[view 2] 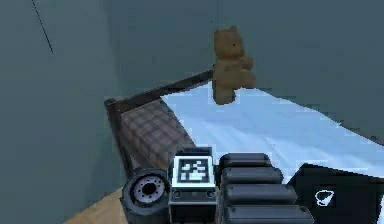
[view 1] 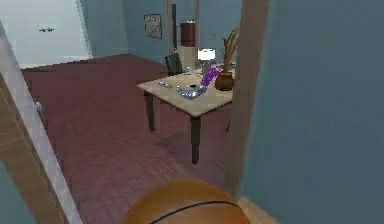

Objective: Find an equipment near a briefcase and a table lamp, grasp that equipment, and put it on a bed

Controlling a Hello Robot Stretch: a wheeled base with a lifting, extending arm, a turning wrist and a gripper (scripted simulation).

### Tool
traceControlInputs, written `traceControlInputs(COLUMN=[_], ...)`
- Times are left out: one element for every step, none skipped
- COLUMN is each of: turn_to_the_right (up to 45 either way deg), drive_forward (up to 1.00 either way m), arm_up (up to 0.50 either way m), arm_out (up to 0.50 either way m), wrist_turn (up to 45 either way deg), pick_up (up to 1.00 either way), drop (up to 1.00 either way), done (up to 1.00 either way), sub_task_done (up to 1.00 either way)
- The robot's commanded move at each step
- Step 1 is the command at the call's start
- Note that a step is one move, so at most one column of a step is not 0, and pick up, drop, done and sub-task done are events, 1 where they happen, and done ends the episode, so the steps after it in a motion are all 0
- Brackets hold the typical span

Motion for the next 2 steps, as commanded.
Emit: traceControlInputs(turn_to_the_right=[42.0,0.0], drive_forward=[0.0,0.0], arm_up=[0.0,0.0], arm_out=[0.0,0.48], wrist_turn=[0.0,0.0], pick_up=[0.0,0.0], drop=[0.0,0.0], done=[0.0,0.0], sub_task_done=[0.0,0.0])
